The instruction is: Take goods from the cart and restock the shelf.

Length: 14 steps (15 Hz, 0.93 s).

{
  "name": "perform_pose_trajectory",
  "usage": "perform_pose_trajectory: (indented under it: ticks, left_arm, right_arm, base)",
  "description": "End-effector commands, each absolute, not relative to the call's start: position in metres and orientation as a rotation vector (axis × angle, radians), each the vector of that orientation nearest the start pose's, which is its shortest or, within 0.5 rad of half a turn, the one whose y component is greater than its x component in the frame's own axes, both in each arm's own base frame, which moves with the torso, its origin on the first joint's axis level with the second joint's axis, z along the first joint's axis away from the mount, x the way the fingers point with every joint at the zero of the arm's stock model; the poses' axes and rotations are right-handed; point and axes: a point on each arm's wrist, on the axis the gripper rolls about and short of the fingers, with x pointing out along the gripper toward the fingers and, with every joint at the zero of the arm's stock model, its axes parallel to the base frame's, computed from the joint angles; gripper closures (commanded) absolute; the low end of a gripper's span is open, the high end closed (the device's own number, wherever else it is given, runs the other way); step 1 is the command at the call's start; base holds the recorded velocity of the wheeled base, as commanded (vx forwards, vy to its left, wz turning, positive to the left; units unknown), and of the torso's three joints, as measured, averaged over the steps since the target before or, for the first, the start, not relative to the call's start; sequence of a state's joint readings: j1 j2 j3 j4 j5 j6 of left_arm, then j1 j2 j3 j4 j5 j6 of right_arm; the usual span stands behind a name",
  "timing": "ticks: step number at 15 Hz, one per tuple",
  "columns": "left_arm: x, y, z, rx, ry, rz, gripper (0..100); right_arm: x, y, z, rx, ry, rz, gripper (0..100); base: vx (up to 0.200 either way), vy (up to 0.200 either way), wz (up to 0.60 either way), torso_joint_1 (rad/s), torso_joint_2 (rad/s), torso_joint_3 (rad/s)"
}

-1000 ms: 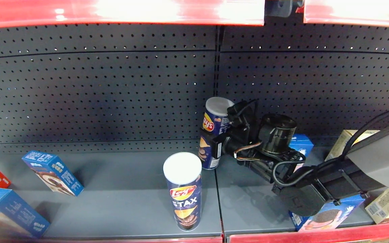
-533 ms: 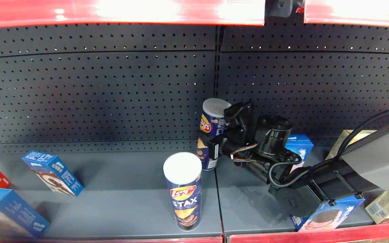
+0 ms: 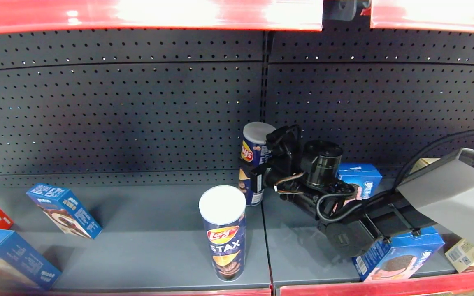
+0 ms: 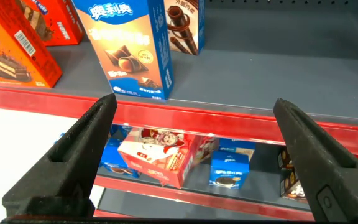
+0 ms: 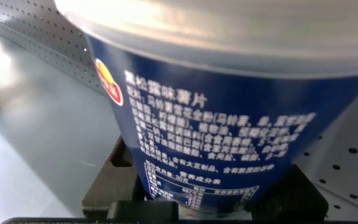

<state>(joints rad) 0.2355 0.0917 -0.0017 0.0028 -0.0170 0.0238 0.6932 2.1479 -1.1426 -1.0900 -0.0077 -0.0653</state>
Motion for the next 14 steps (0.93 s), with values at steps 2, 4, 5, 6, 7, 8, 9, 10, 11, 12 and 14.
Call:
perform_pose_trajectory:
  ticks: [2,4,5,6,7,8,9,10,11,12,14]
  left_arm:
    - [-0.0152,-0.0041,0.0774,0.012,0.097,0.218,0]
    - [-0.0153,-0.0041,0.0774,0.011,0.096,0.218,0]
    - [-0.0152,-0.0041,0.0774,0.012,0.097,0.218,0]
    - [-0.0153,-0.0041,0.0774,0.011,0.096,0.218,0]
    - [-0.0152,-0.0041,0.0774,0.012,0.097,0.218,0]
    - [-0.0152,-0.0041,0.0774,0.011,0.097,0.218,0]
    - [-0.0153,-0.0041,0.0774,0.011,0.096,0.218,0]
    - [-0.0154,-0.0041,0.0774,0.013,0.096,0.217,0]
    - [-0.0152,-0.0041,0.0774,0.012,0.097,0.218,0]
    - [-0.0153,-0.0041,0.0774,0.011,0.096,0.218,0]
    - [-0.0153,-0.0041,0.0774,0.013,0.096,0.218,0]
  right_arm:
    - [0.3305,0.2693,0.1467,-0.040,-0.092,0.675,100]
    - [0.3310,0.2698,0.1442,-0.043,-0.083,0.677,100]
    - [0.3313,0.2701,0.1432,-0.046,-0.076,0.679,100]
    - [0.3316,0.2704,0.1421,-0.049,-0.069,0.679,100]
    - [0.3327,0.2713,0.1439,-0.049,-0.067,0.681,100]
    - [0.3331,0.2717,0.1445,-0.050,-0.064,0.684,100]
    - [0.3344,0.2728,0.1462,-0.050,-0.064,0.685,100]
    - [0.3362,0.2744,0.1452,-0.053,-0.061,0.689,100]
    - [0.3382,0.2769,0.1469,-0.050,-0.071,0.690,100]
    - [0.3384,0.2779,0.1475,-0.049,-0.073,0.691,100]
    - [0.3378,0.2792,0.1472,-0.052,-0.065,0.696,100]
  base:
    - [0.000,0.000,0.00,0.000,0.00,0.000]
    - [0.000,0.000,0.00,0.000,0.00,0.000]
    - [0.000,0.000,0.00,0.000,0.00,0.000]
    - [0.000,0.000,0.00,0.000,0.00,0.000]
    - [0.000,0.000,0.00,0.000,0.00,0.000]
    - [0.000,0.000,0.00,0.000,0.00,0.000]
    - [0.000,0.000,0.00,0.000,0.00,0.000]
    - [0.000,0.000,0.00,0.000,0.00,0.000]
    - [0.000,0.000,0.00,0.000,0.00,0.000]
    - [0.000,0.000,0.00,0.000,0.00,0.000]
    - [0.000,0.000,0.00,0.000,0.00,0.000]
